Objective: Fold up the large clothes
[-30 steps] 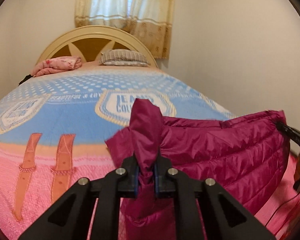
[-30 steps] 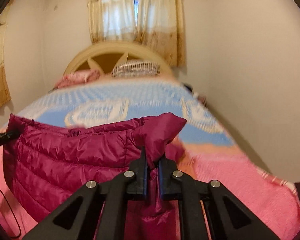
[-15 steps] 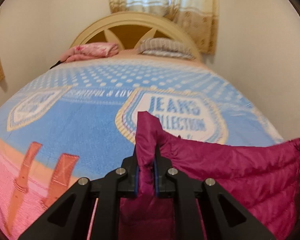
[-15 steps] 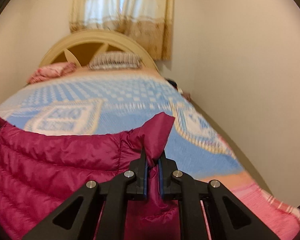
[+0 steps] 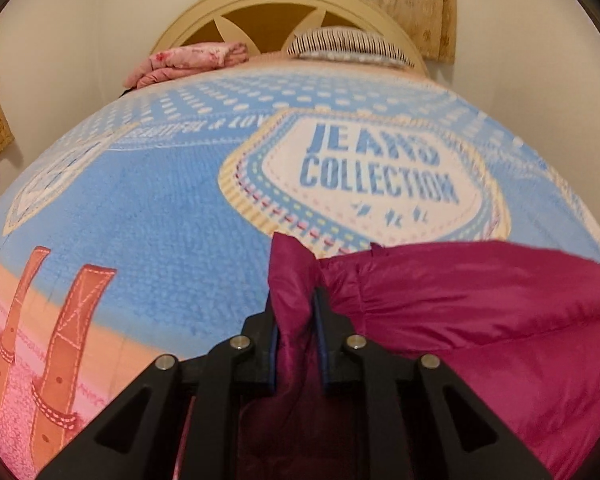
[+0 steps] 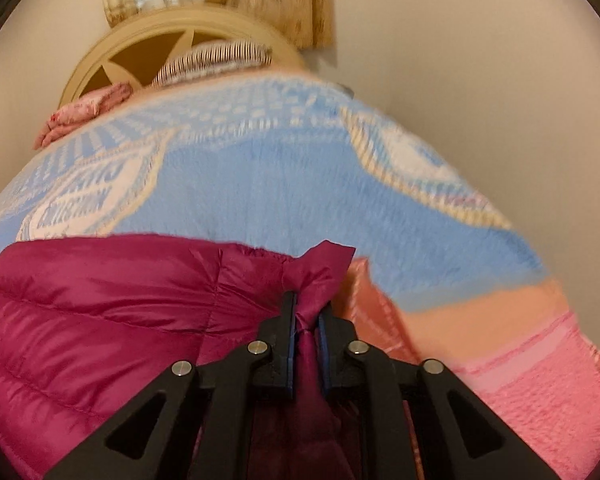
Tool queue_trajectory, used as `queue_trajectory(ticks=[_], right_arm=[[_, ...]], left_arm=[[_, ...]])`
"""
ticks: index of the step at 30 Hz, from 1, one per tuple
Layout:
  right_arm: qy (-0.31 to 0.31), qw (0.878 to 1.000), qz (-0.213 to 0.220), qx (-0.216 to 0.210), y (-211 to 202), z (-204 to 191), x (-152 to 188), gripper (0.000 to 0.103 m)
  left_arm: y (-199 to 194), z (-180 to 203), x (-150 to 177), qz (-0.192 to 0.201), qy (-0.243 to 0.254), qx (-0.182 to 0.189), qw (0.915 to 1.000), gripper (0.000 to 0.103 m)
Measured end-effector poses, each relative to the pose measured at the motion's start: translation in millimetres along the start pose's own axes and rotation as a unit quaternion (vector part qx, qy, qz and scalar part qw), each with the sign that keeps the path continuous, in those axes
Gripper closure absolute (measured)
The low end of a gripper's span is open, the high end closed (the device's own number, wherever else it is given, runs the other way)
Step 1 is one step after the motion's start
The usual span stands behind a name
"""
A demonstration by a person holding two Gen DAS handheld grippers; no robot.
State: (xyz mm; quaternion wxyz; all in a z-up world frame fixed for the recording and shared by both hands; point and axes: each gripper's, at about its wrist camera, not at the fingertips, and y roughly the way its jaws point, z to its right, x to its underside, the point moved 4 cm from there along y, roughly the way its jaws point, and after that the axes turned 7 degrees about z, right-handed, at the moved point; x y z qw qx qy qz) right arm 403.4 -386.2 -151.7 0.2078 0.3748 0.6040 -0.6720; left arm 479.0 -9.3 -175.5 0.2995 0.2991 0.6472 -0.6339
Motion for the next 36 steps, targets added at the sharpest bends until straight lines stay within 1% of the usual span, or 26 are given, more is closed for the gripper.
queue_trajectory(ticks=[2,5,7,9,12,13,15,16,18,19,20,21,22,24,26,28,31,34,36], right_arm=[[-0.002,1.000,-0.014,0.001,7.0,0.0,1.9,0.092],[-0.016,1.000,-0.017,0.014,11.0,-5.2,3.7,0.092],[-0.016,1.000,-0.021,0.014,12.4,-4.5,3.4,0.092],[-0.008,1.000,-0.023,0.010,13.0,-2.0,2.6,0.091],[0.016,0.999,-0.032,-0.009,9.0,5.5,0.0,0.089],[0.027,0.999,-0.031,-0.015,0.3,11.9,-3.8,0.089],[0.045,0.998,0.027,0.016,-34.7,26.3,-14.0,0.089],[0.055,0.995,0.076,0.046,-65.2,34.0,-19.3,0.089],[0.059,0.990,0.114,0.065,-101.3,32.6,-20.5,0.089],[0.058,0.991,0.111,0.051,-113.5,23.1,-17.8,0.089],[0.057,0.993,0.104,0.026,-117.4,13.8,-15.3,0.089],[0.053,0.994,0.088,-0.023,-120.5,-5.5,-10.5,0.089],[0.047,0.995,0.072,-0.056,-121.4,-27.2,-5.3,0.089],[0.037,0.992,0.049,-0.108,-117.4,-67.3,3.2,0.089],[0.029,0.989,0.026,-0.142,-105.5,-104.1,12.4,0.089],[0.021,0.989,0.011,-0.149,-89.7,-128.9,22.0,0.089],[0.030,0.990,0.000,-0.141,-67.8,-141.2,37.9,0.089],[0.017,0.991,0.002,-0.134,-57.3,-142.0,47.9,0.092],[0.013,0.991,-0.003,-0.130,-55.0,-141.8,51.4,0.092]], left_arm=[[2.7,1.6,2.3,-0.007,0.005,-0.005,1.0000,0.083],[9.4,0.3,4.2,-0.021,0.000,-0.004,0.9998,0.083],[11.5,0.2,4.2,-0.025,-0.001,-0.008,0.9997,0.082],[11.4,3.3,4.9,-0.027,0.009,-0.017,0.9995,0.082],[11.1,7.3,5.8,-0.027,0.024,-0.036,0.9987,0.081],[10.8,7.7,6.2,-0.026,0.027,-0.040,0.9985,0.080],[10.9,6.8,6.5,-0.026,0.027,-0.044,0.9983,0.079],[10.6,6.6,6.9,-0.027,0.027,-0.045,0.9982,0.079],[10.3,7.1,6.6,-0.026,0.029,-0.048,0.9981,0.079],[10.4,7.3,6.3,-0.026,0.029,-0.049,0.9980,0.079],[10.1,7.2,6.2,-0.026,0.029,-0.051,0.9980,0.078],[9.9,7.0,6.0,-0.025,0.029,-0.053,0.9979,0.077],[10.2,6.7,5.5,-0.025,0.029,-0.054,0.9978,0.076],[9.8,5.2,5.4,-0.025,0.028,-0.056,0.9977,0.074],[8.4,4.5,5.8,-0.026,0.029,-0.057,0.9976,0.073],[5.9,3.3,6.4,-0.028,0.031,-0.055,0.9976,0.073],[-1.9,3.4,7.3,-0.033,0.044,-0.045,0.9975,0.073],[-15.1,-0.3,7.5,-0.035,0.036,-0.011,0.9987,0.063],[-26.2,-2.2,7.3,-0.028,0.033,-0.003,0.9991,0.053]])
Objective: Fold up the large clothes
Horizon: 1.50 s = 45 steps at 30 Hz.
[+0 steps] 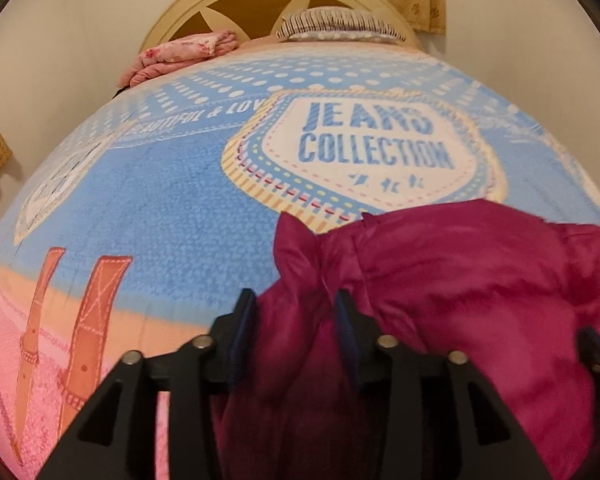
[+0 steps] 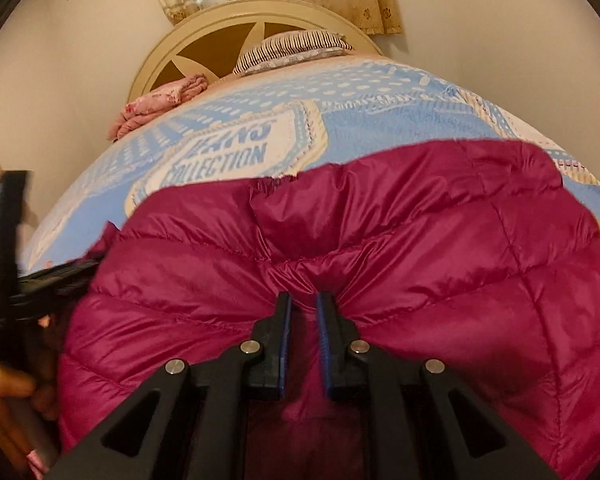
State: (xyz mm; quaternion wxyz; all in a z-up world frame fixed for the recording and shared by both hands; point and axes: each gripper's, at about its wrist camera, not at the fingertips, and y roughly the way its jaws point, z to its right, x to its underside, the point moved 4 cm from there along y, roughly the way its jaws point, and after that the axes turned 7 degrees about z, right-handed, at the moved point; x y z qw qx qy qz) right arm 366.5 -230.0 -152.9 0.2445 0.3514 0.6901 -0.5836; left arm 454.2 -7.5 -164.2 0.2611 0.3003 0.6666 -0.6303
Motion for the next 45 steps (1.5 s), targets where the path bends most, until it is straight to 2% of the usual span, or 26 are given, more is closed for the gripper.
queue_trajectory(ticks=[7,9,13,15,18,20,21,24,25,28,30,32,33,36,45], right_arm=[[0.019,1.000,-0.010,-0.015,9.1,9.5,-0.6,0.092],[0.016,1.000,-0.010,-0.012,9.0,8.2,-0.9,0.092],[0.012,1.000,-0.023,-0.010,11.9,7.0,-4.1,0.092],[0.017,0.999,-0.031,-0.013,13.1,8.2,-6.3,0.092],[0.023,0.999,-0.040,-0.011,4.2,6.6,-8.9,0.092],[0.038,0.999,-0.016,-0.013,-20.5,7.1,-14.6,0.092],[0.043,0.998,0.010,-0.032,-43.2,3.1,-18.6,0.092],[0.030,0.998,0.037,-0.044,-78.6,-12.1,-11.8,0.092],[0.031,0.998,0.034,-0.048,-83.7,-16.8,-3.6,0.092],[0.046,0.998,0.020,-0.039,-79.1,-19.2,21.4,0.092],[0.062,0.997,0.015,-0.045,-71.6,-14.1,32.0,0.092],[0.084,0.995,0.006,-0.048,-62.6,-6.6,38.7,0.092],[0.081,0.996,0.003,-0.046,-59.5,-5.8,40.4,0.092],[0.024,1.000,0.007,-0.018,-50.3,-15.7,45.6,0.092],[0.021,1.000,0.004,-0.013,-44.9,-16.1,47.8,0.092]], left_arm=[[-72.7,26.8,10.3,0.053,0.039,0.033,0.9973,0.050],[-82.6,37.4,15.5,0.053,0.039,0.048,0.9967,0.042],[-89.3,70.5,33.5,0.039,0.044,0.082,0.9949,0.042],[-86.6,83.1,39.8,0.031,0.045,0.087,0.9947,0.042],[-77.2,92.1,48.7,0.023,0.048,0.066,0.9964,0.041],[-73.6,90.6,51.5,0.027,0.046,0.063,0.9966,0.040],[-73.2,91.1,52.8,0.029,0.048,0.061,0.9966,0.039],[-70.1,92.5,55.0,0.033,0.049,0.056,0.9967,0.037],[-68.4,92.2,55.0,0.034,0.048,0.055,0.9967,0.037],[-69.9,93.5,57.2,0.038,0.049,0.053,0.9967,0.036],[-69.6,97.6,61.8,0.047,0.073,0.037,0.9955,0.035],[-69.6,97.9,64.0,0.050,0.077,0.038,0.9951,0.035],[-69.2,96.2,62.8,0.047,0.071,0.043,0.9955,0.035],[-71.1,89.9,61.8,0.036,0.054,0.053,0.9965,0.035],[-98.9,62.4,64.3,0.036,0.028,0.035,0.9983,0.035]])
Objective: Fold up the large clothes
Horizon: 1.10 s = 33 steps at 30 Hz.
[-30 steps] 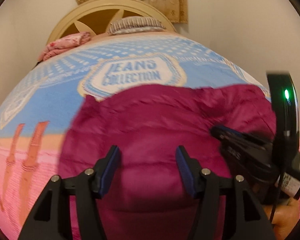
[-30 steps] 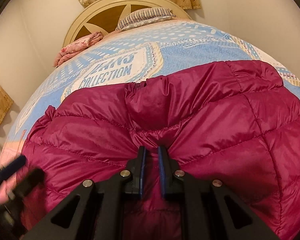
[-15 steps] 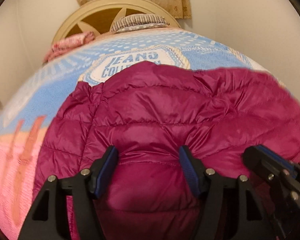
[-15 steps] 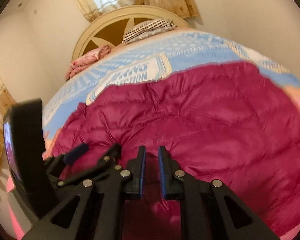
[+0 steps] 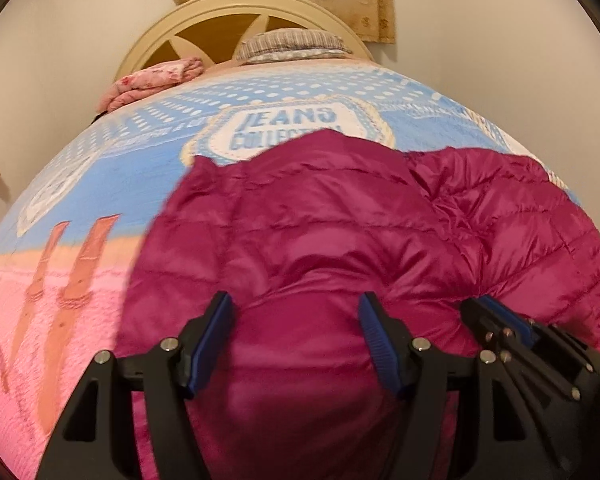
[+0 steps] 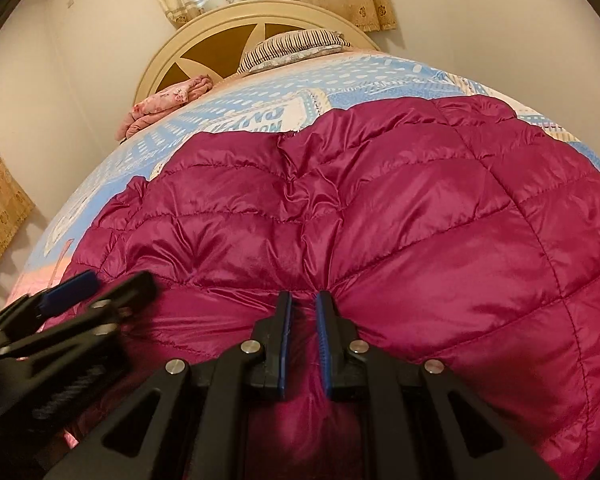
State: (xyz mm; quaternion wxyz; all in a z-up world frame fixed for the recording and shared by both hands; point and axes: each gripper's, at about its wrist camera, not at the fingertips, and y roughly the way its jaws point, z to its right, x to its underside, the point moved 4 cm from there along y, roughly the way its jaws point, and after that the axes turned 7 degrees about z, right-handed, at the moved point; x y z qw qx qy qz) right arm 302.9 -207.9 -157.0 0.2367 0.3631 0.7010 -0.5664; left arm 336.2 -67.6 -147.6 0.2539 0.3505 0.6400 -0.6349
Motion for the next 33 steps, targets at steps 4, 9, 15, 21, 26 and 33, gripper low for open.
queue_trajectory(ticks=[4,9,15,21,26,33], right_arm=[[0.003,1.000,0.002,-0.003,-1.5,1.1,0.7,0.092],[0.003,1.000,0.003,-0.003,-3.5,1.2,1.1,0.092],[0.003,1.000,0.003,-0.003,-2.5,2.8,1.8,0.092],[0.004,1.000,0.004,-0.006,-2.5,3.3,2.8,0.092],[0.004,1.000,0.004,-0.006,-3.4,3.8,2.2,0.092],[0.012,1.000,0.008,0.002,-13.3,1.3,-6.1,0.092]], left_arm=[[-21.0,-46.7,6.7,0.024,-0.051,-0.054,0.9970,0.027],[-15.0,-103.0,33.8,0.001,-0.188,-0.053,0.9806,0.019],[13.9,-92.6,46.6,-0.018,-0.251,0.033,0.9672,0.007],[10.2,-91.3,44.7,-0.003,-0.339,0.160,0.9270,0.007],[8.1,-77.7,43.3,0.013,-0.325,0.138,0.9354,0.007],[24.1,-77.0,37.2,0.010,-0.335,0.155,0.9292,0.053]])
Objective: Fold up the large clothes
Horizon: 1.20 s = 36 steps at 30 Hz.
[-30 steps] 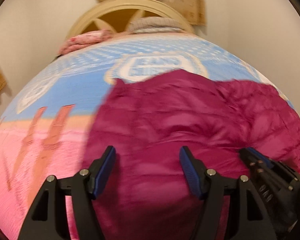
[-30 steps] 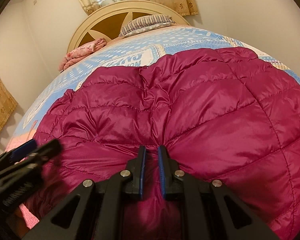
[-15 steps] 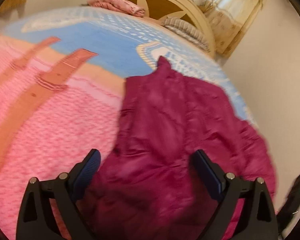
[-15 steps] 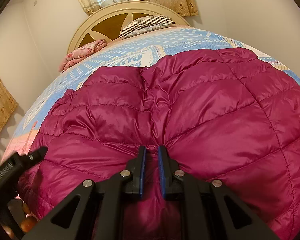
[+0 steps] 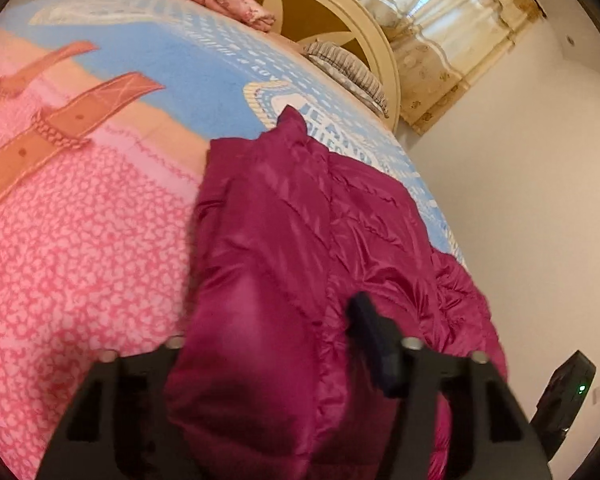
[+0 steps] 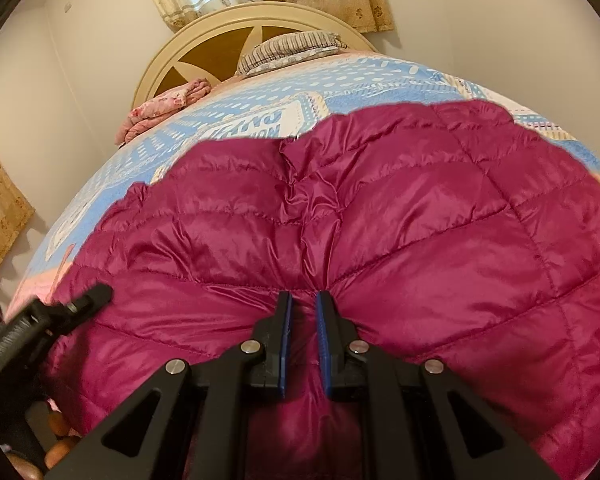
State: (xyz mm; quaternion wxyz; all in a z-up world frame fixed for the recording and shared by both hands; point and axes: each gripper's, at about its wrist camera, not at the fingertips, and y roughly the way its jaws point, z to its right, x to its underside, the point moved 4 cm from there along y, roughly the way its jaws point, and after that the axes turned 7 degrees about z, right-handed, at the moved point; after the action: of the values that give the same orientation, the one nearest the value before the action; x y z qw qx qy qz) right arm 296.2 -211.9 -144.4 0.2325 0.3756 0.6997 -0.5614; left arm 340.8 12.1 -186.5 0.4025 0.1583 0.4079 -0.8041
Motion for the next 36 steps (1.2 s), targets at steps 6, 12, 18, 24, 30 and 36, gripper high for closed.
queue_trajectory(ticks=[6,12,18,24,30,36], right_arm=[[-0.014,0.999,0.051,-0.002,-9.9,-21.0,-33.2,0.092],[-0.053,0.998,-0.010,0.024,38.0,-31.1,-6.8,0.092],[-0.062,0.997,-0.011,0.032,38.5,-31.6,-5.8,0.092],[-0.058,0.998,-0.016,0.027,42.5,-32.9,-7.7,0.092],[-0.074,0.996,-0.030,0.026,42.0,-36.9,-6.6,0.092],[-0.082,0.996,-0.039,0.027,26.0,-61.0,11.7,0.092]], left_arm=[[-9.6,-3.0,3.1,0.003,0.007,0.004,1.0000,0.061],[-5.3,3.0,7.1,0.001,0.036,-0.014,0.9992,0.039],[3.3,11.0,5.8,-0.002,0.048,-0.014,0.9988,0.024],[3.2,-7.8,4.2,-0.002,-0.011,0.027,0.9996,0.072],[-10.5,-9.9,2.1,-0.009,-0.024,0.047,0.9985,0.083],[-44.4,-27.2,5.3,-0.015,-0.035,0.052,0.9979,0.084]])
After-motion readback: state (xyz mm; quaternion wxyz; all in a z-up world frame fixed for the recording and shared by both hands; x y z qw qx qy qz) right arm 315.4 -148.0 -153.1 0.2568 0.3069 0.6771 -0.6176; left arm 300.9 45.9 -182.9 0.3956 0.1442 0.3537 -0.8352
